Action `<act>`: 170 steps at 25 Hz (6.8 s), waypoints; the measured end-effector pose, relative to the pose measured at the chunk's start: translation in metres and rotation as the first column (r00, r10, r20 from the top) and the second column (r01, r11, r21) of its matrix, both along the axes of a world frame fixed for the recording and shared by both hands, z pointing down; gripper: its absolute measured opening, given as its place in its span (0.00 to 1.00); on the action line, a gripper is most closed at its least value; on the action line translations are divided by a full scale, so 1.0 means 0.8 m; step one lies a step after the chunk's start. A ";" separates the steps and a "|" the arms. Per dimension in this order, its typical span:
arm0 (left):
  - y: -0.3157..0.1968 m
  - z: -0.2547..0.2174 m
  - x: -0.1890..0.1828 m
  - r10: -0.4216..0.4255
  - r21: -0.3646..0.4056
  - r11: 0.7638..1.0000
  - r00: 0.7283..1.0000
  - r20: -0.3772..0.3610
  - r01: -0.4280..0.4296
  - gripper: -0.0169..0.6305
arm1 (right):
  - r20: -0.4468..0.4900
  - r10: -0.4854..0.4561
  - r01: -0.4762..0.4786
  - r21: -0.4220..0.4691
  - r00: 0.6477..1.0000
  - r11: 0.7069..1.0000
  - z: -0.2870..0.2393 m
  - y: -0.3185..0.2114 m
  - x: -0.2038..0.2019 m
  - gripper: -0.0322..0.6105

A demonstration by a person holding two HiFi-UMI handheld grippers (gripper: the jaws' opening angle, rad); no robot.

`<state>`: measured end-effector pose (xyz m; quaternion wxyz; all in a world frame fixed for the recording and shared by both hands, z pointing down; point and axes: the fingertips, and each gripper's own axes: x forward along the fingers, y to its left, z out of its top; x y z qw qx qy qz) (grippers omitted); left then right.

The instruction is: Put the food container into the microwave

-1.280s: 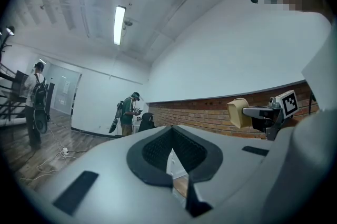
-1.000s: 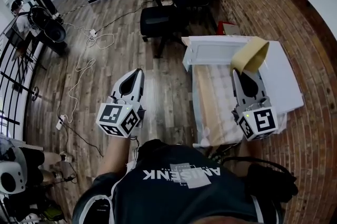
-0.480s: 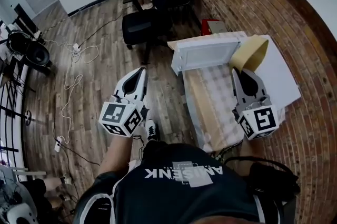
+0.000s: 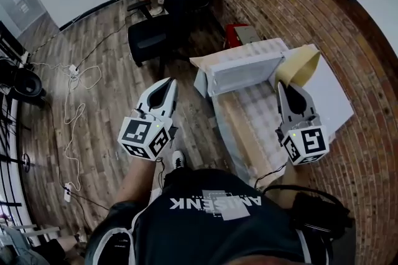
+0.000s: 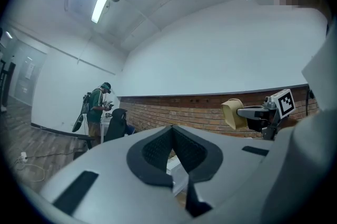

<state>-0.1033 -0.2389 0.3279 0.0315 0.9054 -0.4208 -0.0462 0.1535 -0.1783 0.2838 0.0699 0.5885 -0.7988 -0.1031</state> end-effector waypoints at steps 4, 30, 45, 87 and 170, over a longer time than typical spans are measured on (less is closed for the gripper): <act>-0.039 -0.005 0.001 0.062 0.000 0.998 0.998 -0.003 -0.062 0.05 | -0.008 0.057 -0.057 -0.015 0.998 0.998 -0.002 -0.025 -0.006 0.12; -0.178 0.010 0.055 0.405 -0.013 0.914 0.913 0.041 -0.405 0.05 | -0.025 0.451 -0.451 -0.068 0.892 0.890 0.005 -0.049 -0.005 0.12; -0.203 0.039 0.121 0.497 -0.051 0.868 0.867 0.041 -0.495 0.05 | -0.116 0.368 -0.384 -0.185 0.923 0.905 0.073 -0.070 -0.008 0.12; -0.217 0.050 0.231 0.511 -0.068 0.859 0.856 0.074 -0.507 0.05 | -0.223 -0.144 -0.029 -0.629 0.964 0.777 0.336 -0.100 -0.012 0.12; -0.188 0.115 0.290 0.530 -0.152 0.847 0.834 0.154 -0.509 0.05 | -0.559 0.259 -0.611 -0.654 0.788 0.446 0.509 -0.193 0.370 0.35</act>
